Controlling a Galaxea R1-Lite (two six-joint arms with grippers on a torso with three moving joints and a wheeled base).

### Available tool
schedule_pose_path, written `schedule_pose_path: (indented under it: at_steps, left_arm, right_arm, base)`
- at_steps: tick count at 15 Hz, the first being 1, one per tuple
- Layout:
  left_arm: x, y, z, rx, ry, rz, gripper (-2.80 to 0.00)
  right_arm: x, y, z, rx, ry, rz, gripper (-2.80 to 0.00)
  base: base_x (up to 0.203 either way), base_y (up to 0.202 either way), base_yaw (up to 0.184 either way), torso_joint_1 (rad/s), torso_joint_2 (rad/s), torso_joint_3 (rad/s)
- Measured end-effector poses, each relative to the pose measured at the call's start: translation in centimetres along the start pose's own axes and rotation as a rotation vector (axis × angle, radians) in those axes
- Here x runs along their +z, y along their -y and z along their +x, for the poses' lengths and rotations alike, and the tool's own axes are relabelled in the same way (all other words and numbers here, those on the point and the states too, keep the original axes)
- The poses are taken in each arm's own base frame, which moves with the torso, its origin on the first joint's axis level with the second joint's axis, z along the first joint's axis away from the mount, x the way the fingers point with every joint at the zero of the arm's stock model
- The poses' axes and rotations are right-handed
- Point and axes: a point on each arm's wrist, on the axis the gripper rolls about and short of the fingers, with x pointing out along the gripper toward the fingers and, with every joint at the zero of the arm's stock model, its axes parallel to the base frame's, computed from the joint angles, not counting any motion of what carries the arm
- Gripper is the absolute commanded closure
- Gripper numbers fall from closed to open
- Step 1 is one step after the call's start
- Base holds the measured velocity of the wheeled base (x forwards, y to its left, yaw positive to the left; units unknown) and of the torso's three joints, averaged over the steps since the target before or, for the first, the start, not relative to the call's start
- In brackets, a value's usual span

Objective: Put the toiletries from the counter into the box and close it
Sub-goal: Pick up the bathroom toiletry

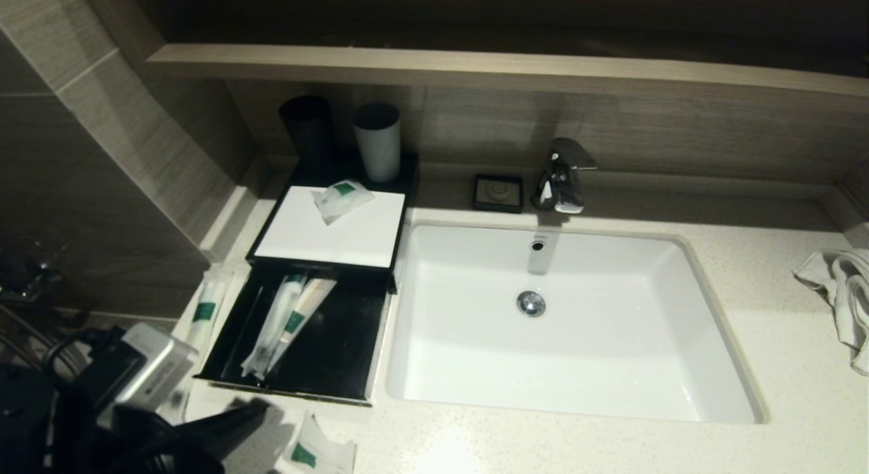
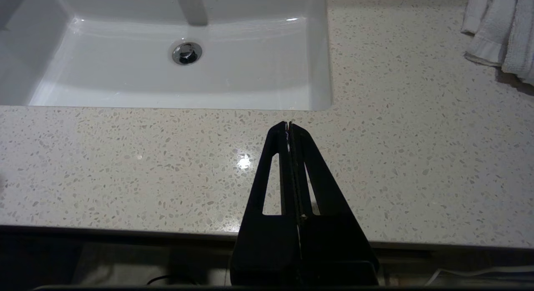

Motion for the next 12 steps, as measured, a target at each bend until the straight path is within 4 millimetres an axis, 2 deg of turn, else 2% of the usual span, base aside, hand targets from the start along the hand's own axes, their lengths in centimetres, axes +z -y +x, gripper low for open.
schedule_pose_path:
  at_steps: [3, 12]
  left_arm:
    - [0.3, -0.9, 0.0, 0.11, 0.012, -0.064, 0.0]
    - [1.4, -5.5, -0.9, 0.439, -0.01, -0.216, 0.0]
  right_arm:
    - [0.0, 0.0, 0.0, 0.0, 0.0, 0.0, 0.0]
    - [0.0, 0.0, 0.0, 0.0, 0.0, 0.0, 0.0]
  base:
    - [0.0, 0.0, 0.0, 0.0, 0.0, 0.0]
    - [0.0, 0.0, 0.0, 0.0, 0.0, 0.0]
